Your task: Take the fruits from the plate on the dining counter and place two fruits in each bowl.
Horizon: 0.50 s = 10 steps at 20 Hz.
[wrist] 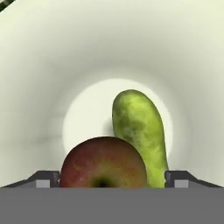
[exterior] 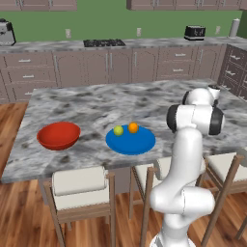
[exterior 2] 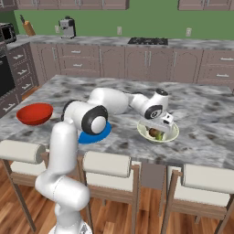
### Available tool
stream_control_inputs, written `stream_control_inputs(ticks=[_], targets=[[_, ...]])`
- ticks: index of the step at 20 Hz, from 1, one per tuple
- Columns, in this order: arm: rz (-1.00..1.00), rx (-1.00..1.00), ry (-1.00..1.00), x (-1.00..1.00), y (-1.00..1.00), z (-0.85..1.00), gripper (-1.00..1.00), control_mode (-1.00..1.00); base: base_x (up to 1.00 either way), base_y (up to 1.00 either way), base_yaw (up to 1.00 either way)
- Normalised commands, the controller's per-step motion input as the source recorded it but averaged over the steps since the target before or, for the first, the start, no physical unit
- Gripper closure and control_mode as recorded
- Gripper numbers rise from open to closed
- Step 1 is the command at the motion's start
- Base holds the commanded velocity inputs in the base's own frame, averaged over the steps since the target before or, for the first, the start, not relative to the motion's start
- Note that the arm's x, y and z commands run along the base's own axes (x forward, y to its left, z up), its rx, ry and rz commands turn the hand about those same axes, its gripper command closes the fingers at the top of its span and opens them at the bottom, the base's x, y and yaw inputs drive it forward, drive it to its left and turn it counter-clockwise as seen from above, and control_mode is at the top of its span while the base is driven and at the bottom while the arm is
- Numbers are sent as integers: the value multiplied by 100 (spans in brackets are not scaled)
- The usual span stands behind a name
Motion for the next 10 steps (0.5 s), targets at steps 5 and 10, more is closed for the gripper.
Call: stream_control_inputs(ticks=[5, 10], targets=[[0, 0, -6, -4, 11, 75, -100, -100, 0, 0, 0], [11, -5, -14, -22, 90, 92, -100, -100, 0, 0, 0]])
